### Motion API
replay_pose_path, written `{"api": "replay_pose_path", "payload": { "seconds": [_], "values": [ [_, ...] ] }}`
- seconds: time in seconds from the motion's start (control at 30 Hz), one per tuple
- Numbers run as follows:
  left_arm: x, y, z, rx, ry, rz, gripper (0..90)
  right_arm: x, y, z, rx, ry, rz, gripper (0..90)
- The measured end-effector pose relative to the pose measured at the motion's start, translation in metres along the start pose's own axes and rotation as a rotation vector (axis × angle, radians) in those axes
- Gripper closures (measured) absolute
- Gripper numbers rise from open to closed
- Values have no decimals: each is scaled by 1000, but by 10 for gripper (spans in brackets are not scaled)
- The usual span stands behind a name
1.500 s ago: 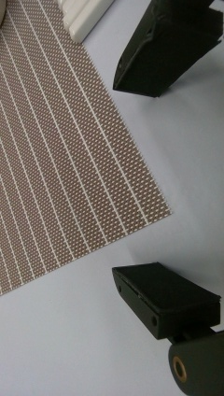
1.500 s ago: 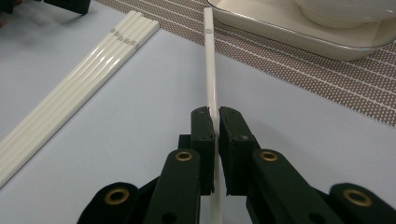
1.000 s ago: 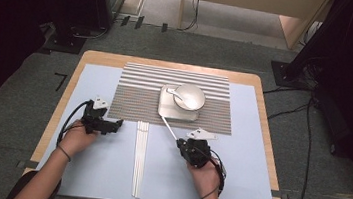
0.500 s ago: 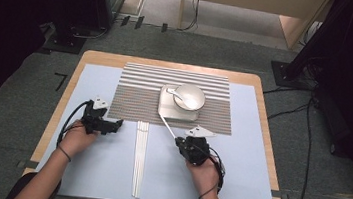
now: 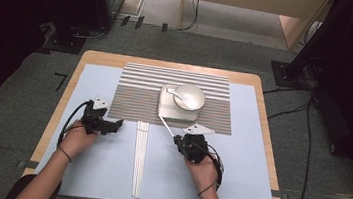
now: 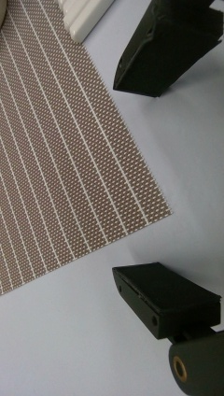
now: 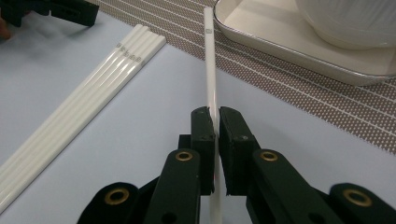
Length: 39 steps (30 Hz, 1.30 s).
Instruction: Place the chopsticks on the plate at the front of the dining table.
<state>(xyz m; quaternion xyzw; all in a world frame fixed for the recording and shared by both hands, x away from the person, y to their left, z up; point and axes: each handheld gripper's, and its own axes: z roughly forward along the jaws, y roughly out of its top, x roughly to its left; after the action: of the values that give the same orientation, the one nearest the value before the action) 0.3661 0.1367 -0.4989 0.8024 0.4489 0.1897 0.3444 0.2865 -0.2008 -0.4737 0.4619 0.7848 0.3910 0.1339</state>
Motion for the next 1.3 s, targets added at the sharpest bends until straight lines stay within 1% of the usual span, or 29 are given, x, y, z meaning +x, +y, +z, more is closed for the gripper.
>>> {"api": "replay_pose_path", "payload": {
  "seconds": [0.9,1.13,1.3],
  "values": [
    [0,0,0,-3,1,0,93,-1,9,7,11,16,-5,857],
    [0,0,0,-3,2,1,94,-1,15,9,13,25,-13,857],
    [0,0,0,-3,2,1,94,-3,18,11,17,28,-9,857]
  ]
}}
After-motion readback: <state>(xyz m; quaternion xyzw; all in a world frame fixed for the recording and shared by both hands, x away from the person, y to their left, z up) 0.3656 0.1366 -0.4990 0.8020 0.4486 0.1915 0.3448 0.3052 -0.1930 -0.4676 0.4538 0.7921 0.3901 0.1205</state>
